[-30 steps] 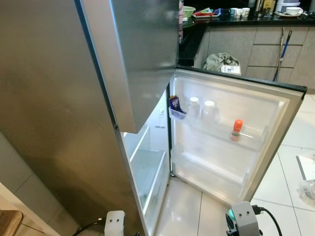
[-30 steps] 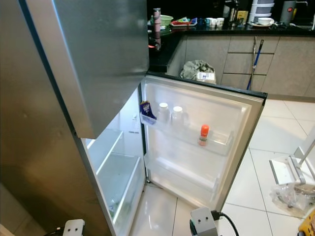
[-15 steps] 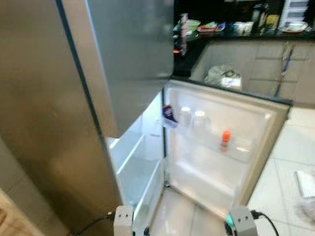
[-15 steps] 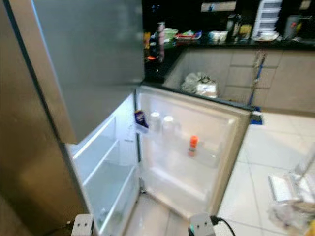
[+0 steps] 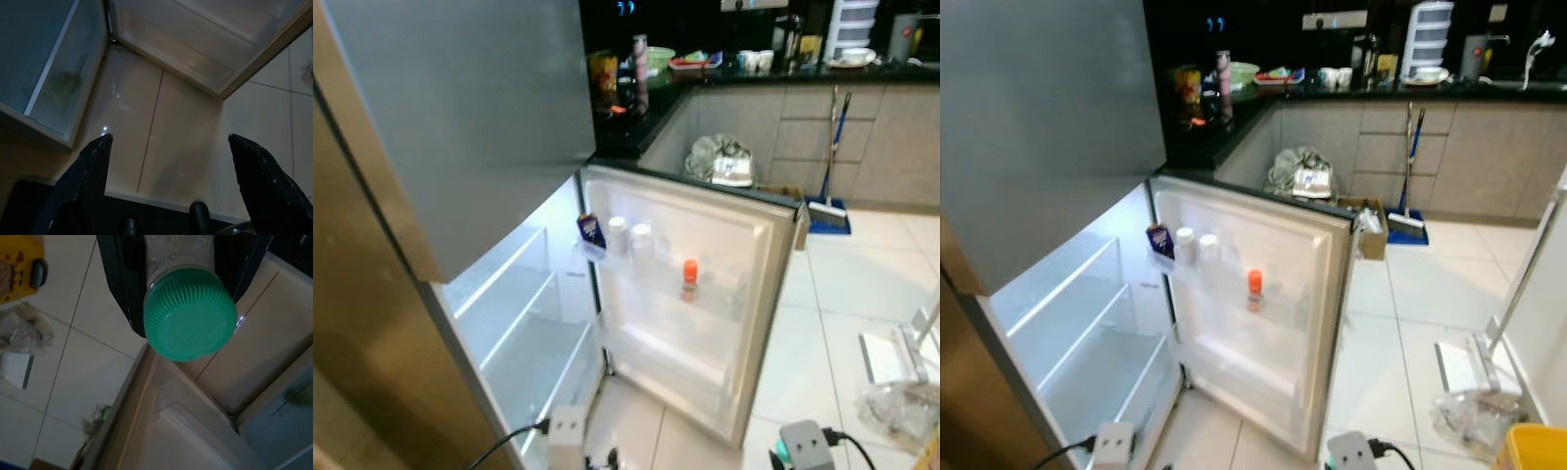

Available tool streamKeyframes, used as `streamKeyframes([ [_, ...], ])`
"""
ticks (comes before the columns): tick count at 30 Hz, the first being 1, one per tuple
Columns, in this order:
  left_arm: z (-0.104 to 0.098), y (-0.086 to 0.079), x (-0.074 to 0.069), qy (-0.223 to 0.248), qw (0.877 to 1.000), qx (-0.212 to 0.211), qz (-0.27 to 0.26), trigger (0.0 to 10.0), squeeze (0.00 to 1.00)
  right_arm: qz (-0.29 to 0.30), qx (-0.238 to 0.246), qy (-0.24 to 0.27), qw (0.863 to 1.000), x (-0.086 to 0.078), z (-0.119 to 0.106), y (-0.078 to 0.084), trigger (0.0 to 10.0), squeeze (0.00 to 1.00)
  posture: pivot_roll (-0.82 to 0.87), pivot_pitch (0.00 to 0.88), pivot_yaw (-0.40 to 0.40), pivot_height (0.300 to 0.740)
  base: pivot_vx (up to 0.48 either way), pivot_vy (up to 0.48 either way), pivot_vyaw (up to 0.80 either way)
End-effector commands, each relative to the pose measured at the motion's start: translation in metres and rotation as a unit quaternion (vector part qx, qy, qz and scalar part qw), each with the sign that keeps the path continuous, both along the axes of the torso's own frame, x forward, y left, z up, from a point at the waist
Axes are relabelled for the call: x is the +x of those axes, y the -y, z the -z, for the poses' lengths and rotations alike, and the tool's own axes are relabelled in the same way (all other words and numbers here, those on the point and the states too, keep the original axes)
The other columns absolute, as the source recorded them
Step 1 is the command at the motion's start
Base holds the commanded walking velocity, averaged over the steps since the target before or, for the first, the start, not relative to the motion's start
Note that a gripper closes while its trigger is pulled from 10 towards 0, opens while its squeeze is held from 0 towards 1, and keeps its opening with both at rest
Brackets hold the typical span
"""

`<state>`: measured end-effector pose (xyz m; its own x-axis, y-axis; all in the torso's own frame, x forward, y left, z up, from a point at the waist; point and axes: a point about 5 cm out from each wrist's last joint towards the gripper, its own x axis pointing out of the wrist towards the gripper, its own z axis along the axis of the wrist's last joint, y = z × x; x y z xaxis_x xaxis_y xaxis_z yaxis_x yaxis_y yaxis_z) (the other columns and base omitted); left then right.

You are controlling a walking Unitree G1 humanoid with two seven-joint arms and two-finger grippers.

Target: Restocking fridge

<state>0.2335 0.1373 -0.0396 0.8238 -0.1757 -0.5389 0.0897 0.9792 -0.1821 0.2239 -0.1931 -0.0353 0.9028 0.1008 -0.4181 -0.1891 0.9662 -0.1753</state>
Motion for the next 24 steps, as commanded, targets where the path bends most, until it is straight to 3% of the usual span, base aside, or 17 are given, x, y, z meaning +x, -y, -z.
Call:
streamKeyframes([
  [1,0.0008,-0.0033,0.0004,-0.002,1.000,0.007,0.000,10.0,0.00,-0.007,0.009,-0.008,1.000,-0.0005,0.0020,-0.0058,10.0,0.00,-0.10,0.054,0.048,0.740,0.000,0.000,0.00],
  [7,0.0002,-0.0035,0.0020,-0.002,1.000,0.008,0.000,10.0,0.00,-0.012,0.032,-0.019,0.999,-0.0010,0.0035,-0.0080,10.0,0.00,-0.10,0.055,0.051,0.740,0.000,0.000,0.00],
  [17,-0.0011,-0.0010,0.0031,0.007,1.000,0.016,0.016,10.0,0.00,-0.013,0.035,-0.022,0.999,-0.0004,0.0033,-0.0077,10.0,0.00,-0.09,0.058,0.048,0.740,0.000,0.000,-0.78],
  [21,-0.0064,0.0027,0.0057,0.037,0.998,0.030,0.040,10.0,0.00,-0.013,0.040,-0.022,0.999,-0.0002,0.0031,-0.0079,10.0,0.00,-0.09,0.057,0.049,0.740,0.000,0.000,-0.80],
  [24,-0.0073,0.0037,0.0065,0.041,0.997,0.039,0.048,10.0,0.00,-0.015,0.045,-0.020,0.999,0.0001,0.0027,-0.0095,10.0,0.00,-0.09,0.057,0.053,0.740,0.000,0.000,0.00],
])
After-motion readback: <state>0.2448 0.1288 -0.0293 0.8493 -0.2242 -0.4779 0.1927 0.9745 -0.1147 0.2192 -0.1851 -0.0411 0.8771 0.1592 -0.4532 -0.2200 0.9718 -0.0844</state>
